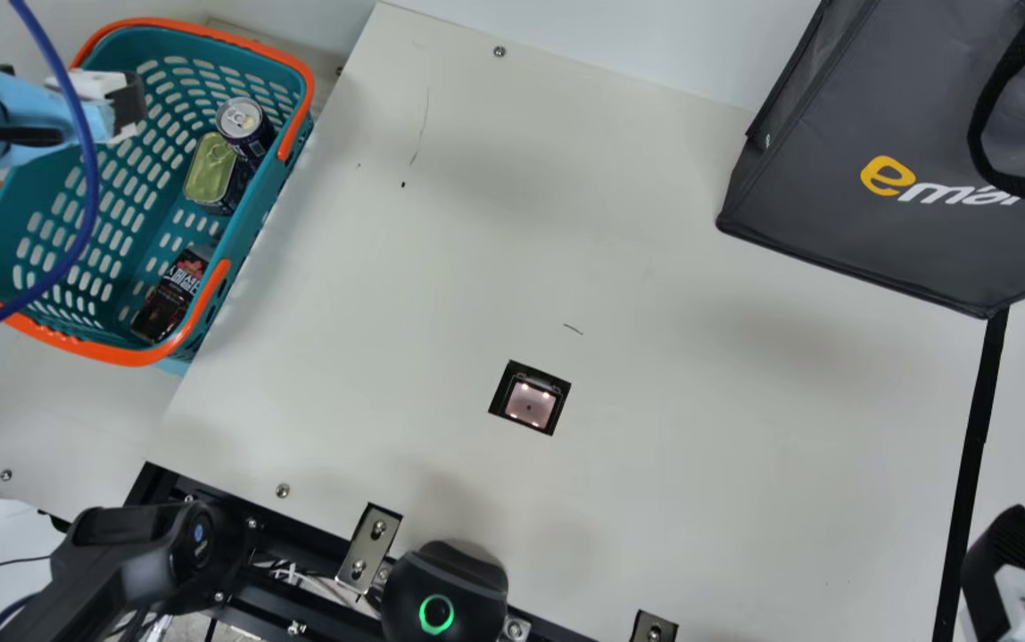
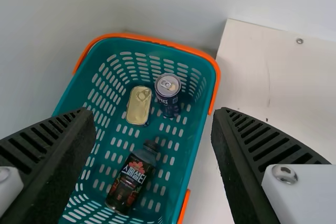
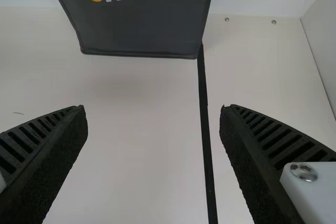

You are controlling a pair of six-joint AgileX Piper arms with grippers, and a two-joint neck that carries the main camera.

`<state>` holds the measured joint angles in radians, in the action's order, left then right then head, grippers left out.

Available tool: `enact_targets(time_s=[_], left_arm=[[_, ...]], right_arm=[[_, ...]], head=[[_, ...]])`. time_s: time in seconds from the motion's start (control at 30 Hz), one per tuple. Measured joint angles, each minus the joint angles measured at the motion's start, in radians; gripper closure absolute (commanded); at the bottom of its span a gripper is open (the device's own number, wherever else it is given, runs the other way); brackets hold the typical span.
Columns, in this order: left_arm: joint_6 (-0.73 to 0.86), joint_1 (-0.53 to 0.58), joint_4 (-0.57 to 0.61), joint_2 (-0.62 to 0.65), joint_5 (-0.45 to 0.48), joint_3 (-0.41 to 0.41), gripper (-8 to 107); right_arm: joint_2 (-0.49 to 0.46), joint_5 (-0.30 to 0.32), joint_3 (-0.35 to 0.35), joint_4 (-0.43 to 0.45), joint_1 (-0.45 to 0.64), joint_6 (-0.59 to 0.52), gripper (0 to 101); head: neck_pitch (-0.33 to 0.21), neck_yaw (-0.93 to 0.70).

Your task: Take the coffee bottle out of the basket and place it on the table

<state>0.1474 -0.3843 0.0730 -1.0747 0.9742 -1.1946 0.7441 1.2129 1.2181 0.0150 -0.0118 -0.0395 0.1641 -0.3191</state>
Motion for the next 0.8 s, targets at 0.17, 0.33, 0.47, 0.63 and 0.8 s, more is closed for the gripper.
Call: enact_targets(time_s=[0.17, 0.33, 0.47, 0.63, 0.8], left_arm=[[-0.038, 0.012, -0.032, -0.036, -0.036, 0.021, 9], [-0.050, 0.007, -0.042, -0.070, -0.073, 0.046, 9], [-0.031, -0.009, -0.028, -0.094, -0.092, 0.066, 9], [0.012, -0.049, 0.013, -0.125, -0.111, 0.088, 9], [0.084, -0.102, 0.068, -0.162, -0.129, 0.103, 9]], right_arm=[[0.000, 0.000, 0.000, 0.000, 0.000, 0.000, 10], [0.000, 0.000, 0.000, 0.000, 0.000, 0.000, 10], [0.000, 0.000, 0.000, 0.000, 0.000, 0.000, 10], [0.000, 0.000, 0.000, 0.000, 0.000, 0.000, 10], [0.000, 0.000, 0.000, 0.000, 0.000, 0.000, 10]], head=[[0.000, 0.002], [0.000, 0.000], [0.000, 0.000], [0.000, 0.000], [0.000, 0.000]])
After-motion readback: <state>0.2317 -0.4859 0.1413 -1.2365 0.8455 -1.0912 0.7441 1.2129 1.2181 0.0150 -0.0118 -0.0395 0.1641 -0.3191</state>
